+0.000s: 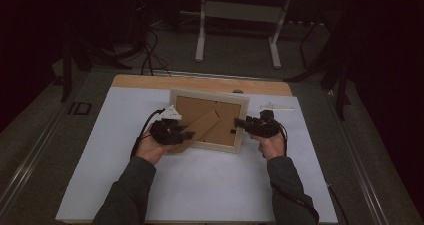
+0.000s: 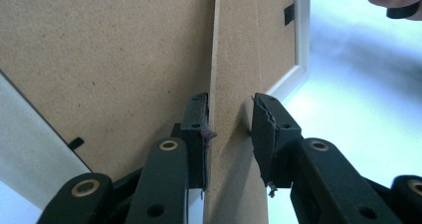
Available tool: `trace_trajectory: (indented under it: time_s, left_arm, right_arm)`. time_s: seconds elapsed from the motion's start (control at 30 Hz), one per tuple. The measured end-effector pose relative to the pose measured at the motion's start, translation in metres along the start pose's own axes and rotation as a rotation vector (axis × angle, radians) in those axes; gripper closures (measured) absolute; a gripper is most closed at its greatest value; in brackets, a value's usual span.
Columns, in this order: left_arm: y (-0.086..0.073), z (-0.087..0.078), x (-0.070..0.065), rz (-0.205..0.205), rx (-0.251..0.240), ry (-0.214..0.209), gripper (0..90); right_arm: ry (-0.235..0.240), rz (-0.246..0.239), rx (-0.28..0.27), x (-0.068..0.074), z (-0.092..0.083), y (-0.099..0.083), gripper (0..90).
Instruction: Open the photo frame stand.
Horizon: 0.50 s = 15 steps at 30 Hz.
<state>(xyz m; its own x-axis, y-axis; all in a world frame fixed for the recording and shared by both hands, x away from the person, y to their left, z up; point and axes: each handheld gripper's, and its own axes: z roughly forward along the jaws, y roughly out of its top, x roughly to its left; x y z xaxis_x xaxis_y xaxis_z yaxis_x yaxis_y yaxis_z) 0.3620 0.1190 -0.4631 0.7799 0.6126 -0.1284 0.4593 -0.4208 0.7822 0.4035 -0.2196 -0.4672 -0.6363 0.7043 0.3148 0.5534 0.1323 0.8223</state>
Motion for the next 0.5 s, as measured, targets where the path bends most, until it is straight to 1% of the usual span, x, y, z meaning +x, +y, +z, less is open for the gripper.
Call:
trace_trajectory:
  time_s: [0.03, 0.07, 0.2, 0.23, 0.33, 0.37, 0.5]
  left_arm:
    - [0.0007, 0.0002, 0.0003, 0.005, 0.002, 0.009, 70.1]
    - [0.0007, 0.0002, 0.0003, 0.005, 0.002, 0.009, 70.2]
    - [0.0019, 0.0004, 0.0001, 0.005, 0.004, 0.024, 70.6]
    - [0.0024, 0.0005, 0.0003, 0.006, 0.006, 0.031, 70.8]
    - [0.0030, 0.0008, 0.0006, 0.006, 0.008, 0.035, 71.1]
    - [0.0035, 0.0011, 0.0004, 0.005, 0.006, 0.039, 71.2]
    - [0.0041, 0.0012, -0.0004, 0.009, 0.008, 0.041, 71.6]
  right_arm:
    - [-0.007, -0.012, 0.000, 0.0016, -0.0006, 0.0013, 58.6]
    - [-0.010, -0.021, -0.003, 0.0022, -0.0007, 0.0019, 58.6]
    - [-0.021, -0.037, -0.004, 0.0048, -0.0013, 0.0036, 58.7]
    - [-0.028, -0.050, -0.007, 0.0062, -0.0013, 0.0047, 58.9]
    - [-0.033, -0.060, -0.009, 0.0073, -0.0012, 0.0056, 58.9]
    - [-0.042, -0.070, -0.009, 0.0086, -0.0011, 0.0066, 58.9]
    - [-0.047, -0.072, -0.011, 0.0094, -0.0007, 0.0075, 58.9]
